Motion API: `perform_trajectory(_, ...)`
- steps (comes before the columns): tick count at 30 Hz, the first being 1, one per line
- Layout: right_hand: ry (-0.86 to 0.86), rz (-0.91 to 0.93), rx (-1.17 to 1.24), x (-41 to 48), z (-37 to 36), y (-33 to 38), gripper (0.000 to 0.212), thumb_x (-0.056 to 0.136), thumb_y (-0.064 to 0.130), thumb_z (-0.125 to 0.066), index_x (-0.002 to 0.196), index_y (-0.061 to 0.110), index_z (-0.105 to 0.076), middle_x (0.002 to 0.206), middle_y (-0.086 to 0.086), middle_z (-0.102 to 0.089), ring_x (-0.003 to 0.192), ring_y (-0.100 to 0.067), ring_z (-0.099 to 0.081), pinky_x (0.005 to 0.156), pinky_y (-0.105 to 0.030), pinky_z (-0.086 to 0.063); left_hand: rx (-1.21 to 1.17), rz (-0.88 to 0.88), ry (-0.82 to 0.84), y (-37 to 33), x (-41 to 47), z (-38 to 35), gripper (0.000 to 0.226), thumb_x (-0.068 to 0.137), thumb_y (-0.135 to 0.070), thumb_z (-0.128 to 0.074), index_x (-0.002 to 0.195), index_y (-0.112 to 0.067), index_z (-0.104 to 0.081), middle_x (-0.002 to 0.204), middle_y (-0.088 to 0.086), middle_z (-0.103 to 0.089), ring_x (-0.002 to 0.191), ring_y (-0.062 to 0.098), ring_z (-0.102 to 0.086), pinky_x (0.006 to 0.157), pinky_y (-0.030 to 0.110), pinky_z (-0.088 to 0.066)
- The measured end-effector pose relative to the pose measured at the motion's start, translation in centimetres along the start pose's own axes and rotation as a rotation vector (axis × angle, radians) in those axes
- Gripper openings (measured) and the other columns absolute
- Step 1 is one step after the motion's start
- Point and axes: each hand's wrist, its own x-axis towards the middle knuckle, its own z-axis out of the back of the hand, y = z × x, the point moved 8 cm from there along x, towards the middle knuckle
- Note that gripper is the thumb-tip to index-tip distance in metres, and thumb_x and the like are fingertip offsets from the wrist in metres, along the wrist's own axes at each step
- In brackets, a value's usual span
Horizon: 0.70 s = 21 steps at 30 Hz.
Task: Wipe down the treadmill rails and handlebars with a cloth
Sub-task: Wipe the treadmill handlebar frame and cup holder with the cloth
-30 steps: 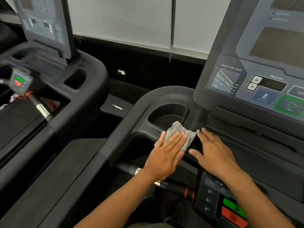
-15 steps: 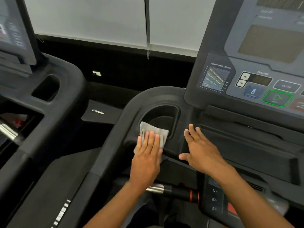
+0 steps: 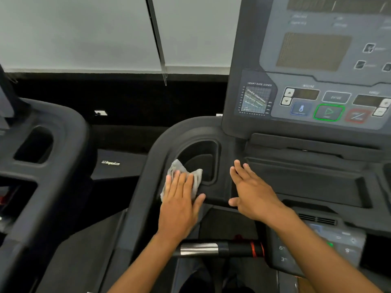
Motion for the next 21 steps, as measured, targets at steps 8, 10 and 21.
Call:
perform_trajectory(8,-0.006,-0.025,0.013,-0.3,0.1,0.2,0.098,0.097,0.039,-0.062,0.161,0.018,0.009,0.165,0.003,0.026,0.153,-0.017,0.019,0.122,-0.034,-0.001,-0.052,-0.200,0.084,-1.7,4.6,0.9,0.033,0.105,-0.036,-0.041,0.105,-0.020,-0.069,0.100,-0.001,-0.072,0.108,0.020,-0.068,0.125,0.044,-0.033)
perform_trajectory(10,-0.013,-0.022,0.005,-0.5,0.1,0.2,0.096,0.098,0.039,-0.060,0.160,0.018,0.010,0.165,0.001,0.026,0.153,-0.018,0.020,0.120,-0.033,0.004,0.027,-0.181,0.060,0.2,5.0,1.7,0.031,0.103,-0.036,-0.043,0.089,-0.021,-0.067,0.084,-0.002,-0.070,0.095,0.021,-0.069,0.123,0.050,-0.034)
perform_trajectory(21,-0.122,0.144,0.594,-0.3,2.6,3.3,0.113,0.067,0.044,-0.090,0.156,0.047,-0.021,0.161,0.017,-0.030,0.148,-0.004,-0.028,0.119,-0.036,-0.033,-1.062,0.310,0.540,-3.3,4.4,3.5,0.035,0.107,-0.031,-0.054,0.081,-0.011,-0.066,0.073,-0.009,-0.063,0.072,0.005,-0.060,0.073,0.027,-0.047)
